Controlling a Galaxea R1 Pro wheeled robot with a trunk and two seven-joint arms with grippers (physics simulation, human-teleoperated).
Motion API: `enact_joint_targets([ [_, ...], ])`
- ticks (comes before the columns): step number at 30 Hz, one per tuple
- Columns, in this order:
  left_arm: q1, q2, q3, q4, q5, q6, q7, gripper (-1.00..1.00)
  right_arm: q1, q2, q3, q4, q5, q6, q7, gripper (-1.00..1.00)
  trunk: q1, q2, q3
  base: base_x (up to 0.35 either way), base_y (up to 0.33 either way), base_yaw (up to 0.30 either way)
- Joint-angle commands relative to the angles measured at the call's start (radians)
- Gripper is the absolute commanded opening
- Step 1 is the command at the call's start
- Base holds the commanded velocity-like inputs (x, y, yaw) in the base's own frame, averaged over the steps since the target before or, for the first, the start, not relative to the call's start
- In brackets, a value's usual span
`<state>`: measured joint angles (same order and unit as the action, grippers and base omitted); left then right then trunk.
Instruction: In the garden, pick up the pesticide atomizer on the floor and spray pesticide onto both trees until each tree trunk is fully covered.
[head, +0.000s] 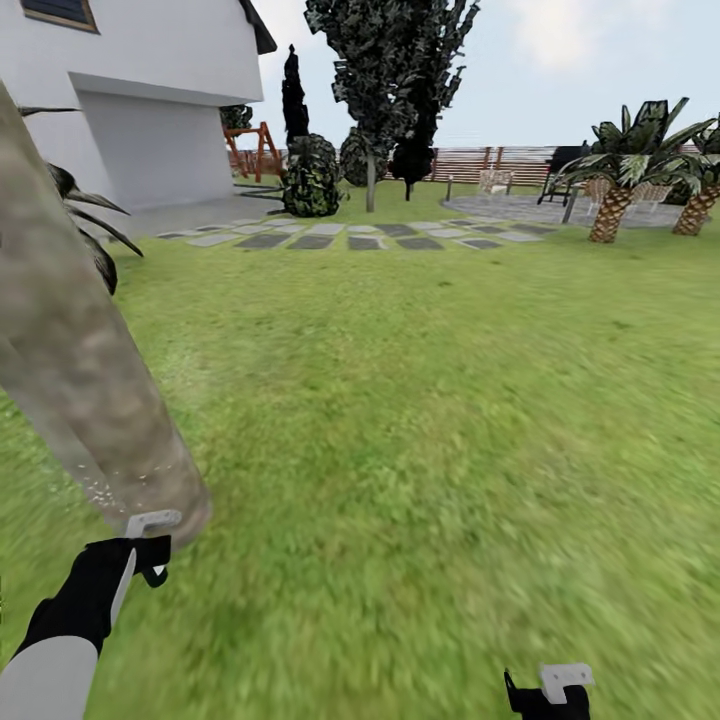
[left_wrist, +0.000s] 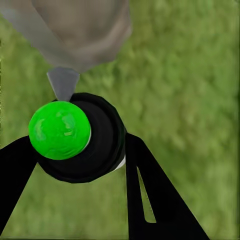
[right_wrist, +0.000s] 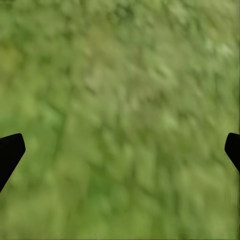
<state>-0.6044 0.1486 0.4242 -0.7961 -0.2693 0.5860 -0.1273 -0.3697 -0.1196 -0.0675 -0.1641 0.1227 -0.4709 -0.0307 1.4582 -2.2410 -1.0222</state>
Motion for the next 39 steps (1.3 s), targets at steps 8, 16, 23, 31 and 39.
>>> enact_joint_targets([
  [8, 0.000, 0.005, 0.006, -0.002, -0.003, 0.001, 0.000, -1.00, 0.000, 0.000, 0.000, 0.000, 0.000, 0.000, 0.000, 1.00, 0.000, 0.000, 0.000, 0.164, -0.242, 0.270],
  [16, 0.000, 0.009, 0.004, -0.004, -0.004, 0.002, 0.001, -1.00, 0.000, 0.000, 0.000, 0.000, 0.000, 0.000, 0.000, 1.00, 0.000, 0.000, 0.000, 0.164, -0.242, 0.277],
  [23, 0.000, 0.003, 0.004, -0.003, -0.006, 0.000, 0.007, -1.00, 0.000, 0.000, 0.000, 0.000, 0.000, 0.000, 0.000, 1.00, 0.000, 0.000, 0.000, 0.164, -0.242, 0.277],
  [31, 0.000, 0.001, 0.003, -0.002, 0.000, 0.000, 0.067, -1.00, 0.000, 0.000, 0.000, 0.000, 0.000, 0.000, 0.000, 1.00, 0.000, 0.000, 0.000, 0.164, -0.242, 0.277],
  [39, 0.000, -0.001, 0.001, 0.000, 0.002, 0.000, 0.067, -1.00, 0.000, 0.000, 0.000, 0.000, 0.000, 0.000, 0.000, 1.00, 0.000, 0.000, 0.000, 0.205, -0.224, 0.277],
])
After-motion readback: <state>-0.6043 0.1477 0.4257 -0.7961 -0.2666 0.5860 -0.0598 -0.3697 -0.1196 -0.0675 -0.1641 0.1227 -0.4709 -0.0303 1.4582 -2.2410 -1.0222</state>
